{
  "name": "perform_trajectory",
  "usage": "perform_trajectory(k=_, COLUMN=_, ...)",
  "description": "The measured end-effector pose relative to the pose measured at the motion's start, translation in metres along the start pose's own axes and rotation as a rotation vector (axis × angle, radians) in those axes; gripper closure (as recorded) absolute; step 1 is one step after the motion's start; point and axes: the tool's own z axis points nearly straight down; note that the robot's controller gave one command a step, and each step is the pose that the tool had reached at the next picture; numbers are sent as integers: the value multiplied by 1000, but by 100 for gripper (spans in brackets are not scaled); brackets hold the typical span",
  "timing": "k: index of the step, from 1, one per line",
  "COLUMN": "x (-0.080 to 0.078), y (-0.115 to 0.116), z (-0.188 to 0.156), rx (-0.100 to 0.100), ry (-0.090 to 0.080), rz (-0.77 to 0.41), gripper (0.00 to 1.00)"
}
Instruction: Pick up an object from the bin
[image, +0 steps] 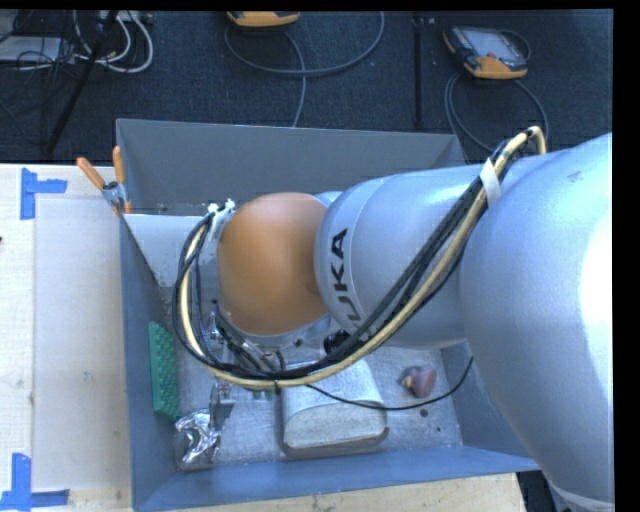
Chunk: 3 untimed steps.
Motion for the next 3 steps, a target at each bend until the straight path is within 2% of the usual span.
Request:
perform_trajectory(k=1, x=33, y=-19, z=81, rx=-6, ry=-11, rz=32, gripper=0)
perform_trajectory(k=2, x=32, y=-18, z=78, rx=-7, ry=-14, rz=34, gripper=100)
perform_trajectory(k=3, x=23, y=-98, z=-145, rx=-4, ry=-18, rz=-138, gripper=100)
